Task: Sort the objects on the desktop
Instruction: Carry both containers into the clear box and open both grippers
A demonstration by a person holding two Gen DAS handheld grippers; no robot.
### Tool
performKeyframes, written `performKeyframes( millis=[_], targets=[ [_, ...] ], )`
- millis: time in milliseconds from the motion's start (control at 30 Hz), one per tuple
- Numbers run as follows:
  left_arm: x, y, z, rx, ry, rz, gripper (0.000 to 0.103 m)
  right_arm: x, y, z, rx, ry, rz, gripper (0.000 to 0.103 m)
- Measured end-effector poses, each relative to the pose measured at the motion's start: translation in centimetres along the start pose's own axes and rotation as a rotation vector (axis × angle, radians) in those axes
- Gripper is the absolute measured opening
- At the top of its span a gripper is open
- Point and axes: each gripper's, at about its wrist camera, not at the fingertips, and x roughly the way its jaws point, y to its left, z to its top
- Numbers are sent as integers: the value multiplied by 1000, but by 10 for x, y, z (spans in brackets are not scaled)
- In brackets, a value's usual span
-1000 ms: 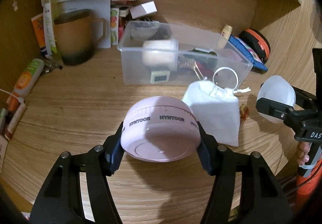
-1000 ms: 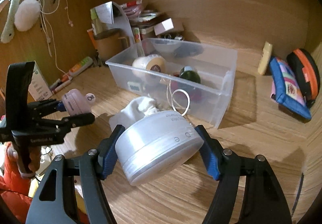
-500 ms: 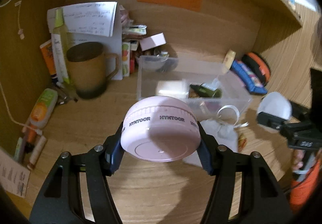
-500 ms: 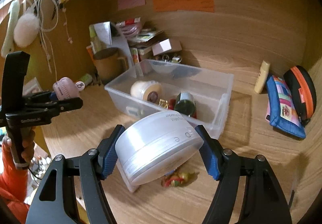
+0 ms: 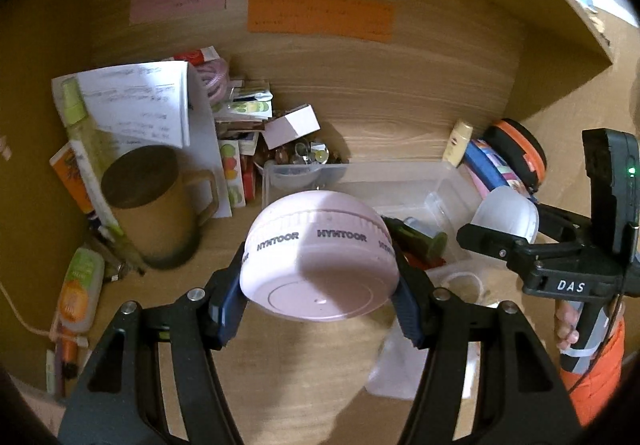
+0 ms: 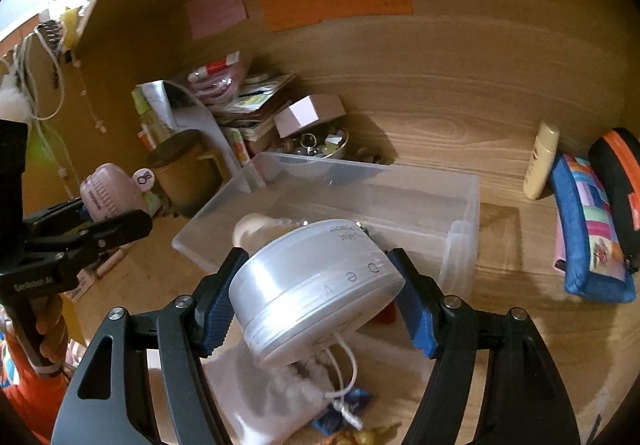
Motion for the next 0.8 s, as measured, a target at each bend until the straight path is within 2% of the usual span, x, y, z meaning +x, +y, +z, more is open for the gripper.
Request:
performKeyframes(
  millis=[100, 233, 400, 567, 667, 800],
  targets=[
    [17, 4, 9, -3, 7, 12, 62, 12, -2, 10, 3, 10, -13, 68],
    [41, 11, 17, -41, 24, -11, 62, 34, -5, 21, 31, 45, 27, 68],
    [69, 14, 18, -43, 54, 4, 62, 62, -3, 29, 26, 85, 33, 68],
    [92, 16, 22, -29, 76, 24, 62, 83, -3, 24, 25, 124, 31, 68],
    [103, 18, 26, -33, 89, 12, 62, 88, -5, 19, 20, 139, 25, 68],
    [110, 8, 28, 20, 81, 41, 62, 87, -9, 13, 10, 134, 4, 68]
  ],
)
